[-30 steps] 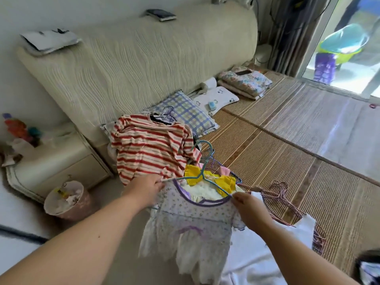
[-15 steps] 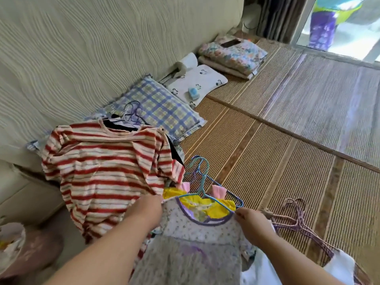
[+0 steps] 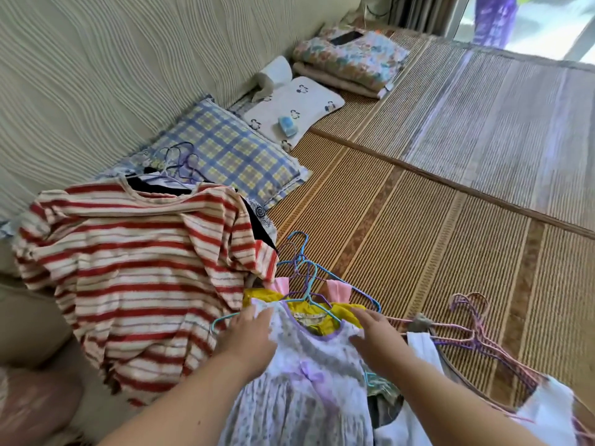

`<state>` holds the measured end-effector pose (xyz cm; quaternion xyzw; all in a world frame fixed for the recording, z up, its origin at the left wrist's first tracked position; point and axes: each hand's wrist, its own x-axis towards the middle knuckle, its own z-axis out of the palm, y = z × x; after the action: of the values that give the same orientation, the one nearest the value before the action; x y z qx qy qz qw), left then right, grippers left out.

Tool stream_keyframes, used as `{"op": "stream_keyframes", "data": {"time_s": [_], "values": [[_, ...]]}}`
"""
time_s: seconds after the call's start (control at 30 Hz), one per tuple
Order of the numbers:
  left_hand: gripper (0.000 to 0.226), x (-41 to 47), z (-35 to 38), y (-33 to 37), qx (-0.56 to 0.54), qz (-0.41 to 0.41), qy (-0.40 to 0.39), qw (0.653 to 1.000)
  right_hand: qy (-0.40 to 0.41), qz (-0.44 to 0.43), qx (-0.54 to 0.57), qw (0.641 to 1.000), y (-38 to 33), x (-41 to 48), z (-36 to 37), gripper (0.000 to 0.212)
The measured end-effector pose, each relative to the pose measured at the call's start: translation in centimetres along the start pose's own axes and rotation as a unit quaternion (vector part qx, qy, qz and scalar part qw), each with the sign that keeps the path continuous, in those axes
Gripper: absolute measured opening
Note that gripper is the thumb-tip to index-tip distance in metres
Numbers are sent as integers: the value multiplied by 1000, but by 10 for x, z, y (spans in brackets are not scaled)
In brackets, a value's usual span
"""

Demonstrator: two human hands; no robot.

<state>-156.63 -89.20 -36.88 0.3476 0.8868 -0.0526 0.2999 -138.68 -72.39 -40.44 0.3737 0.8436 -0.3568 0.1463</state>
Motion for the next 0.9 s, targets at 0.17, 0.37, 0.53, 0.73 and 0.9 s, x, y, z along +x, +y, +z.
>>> {"op": "stream_keyframes", "data": {"time_s": [0.17,0.37,0.53,0.73,0.9], "values": [[67,-70,-3,17,55,56,16,997,61,-70,-101,990,-17,-60,-16,68],[63,-194,-14,50,61,131,91,985,134,-105,-166,971,-23,-196,-45,69],[63,-331,7,97,25,200,117,972,180,-93,-177,963,13,-353,-40,65],[64,-451,53,180,35,285,96,953,206,-3,-152,967,97,-515,-20,67],[64,-516,95,270,29,349,64,935,235,102,-101,961,178,-629,-31,65]]}}
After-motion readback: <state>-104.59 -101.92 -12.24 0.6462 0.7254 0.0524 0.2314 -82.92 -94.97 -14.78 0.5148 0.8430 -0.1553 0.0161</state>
